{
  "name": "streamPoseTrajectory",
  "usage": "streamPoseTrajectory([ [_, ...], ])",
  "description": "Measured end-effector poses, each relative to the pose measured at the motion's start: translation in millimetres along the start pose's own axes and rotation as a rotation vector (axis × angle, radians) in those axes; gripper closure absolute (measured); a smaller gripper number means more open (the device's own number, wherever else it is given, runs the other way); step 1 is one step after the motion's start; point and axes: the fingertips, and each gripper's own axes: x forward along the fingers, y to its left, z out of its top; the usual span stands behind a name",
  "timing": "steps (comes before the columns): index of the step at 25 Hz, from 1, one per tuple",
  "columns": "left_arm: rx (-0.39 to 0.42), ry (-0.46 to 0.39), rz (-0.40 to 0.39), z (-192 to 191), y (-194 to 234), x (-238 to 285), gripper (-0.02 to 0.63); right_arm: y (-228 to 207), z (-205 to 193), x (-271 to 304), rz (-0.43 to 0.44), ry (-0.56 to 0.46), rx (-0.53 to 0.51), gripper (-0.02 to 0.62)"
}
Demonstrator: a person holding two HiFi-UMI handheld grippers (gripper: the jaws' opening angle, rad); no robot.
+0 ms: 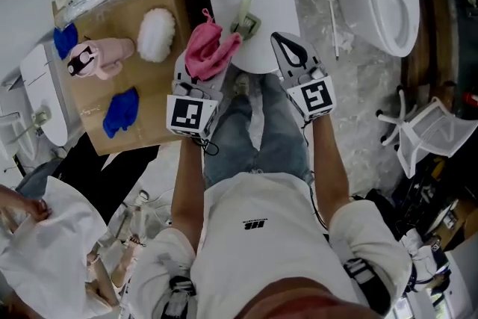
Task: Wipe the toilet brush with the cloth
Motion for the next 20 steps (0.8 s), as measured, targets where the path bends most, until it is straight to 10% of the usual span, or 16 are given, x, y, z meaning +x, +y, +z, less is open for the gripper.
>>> streamPoseTrajectory([
  [9,0.035,-0.041,-0.062,67.6,-23.7,-72.0,0.419,56.0,134.0,-85.0,-0.038,-0.120,-0.018,0.600],
  [20,0.032,-0.070,-0.100,114.7,-52.8,-115.6,0.419,83.9,183.4,-130.2,-0.117,-0.112,-0.059,0.600],
])
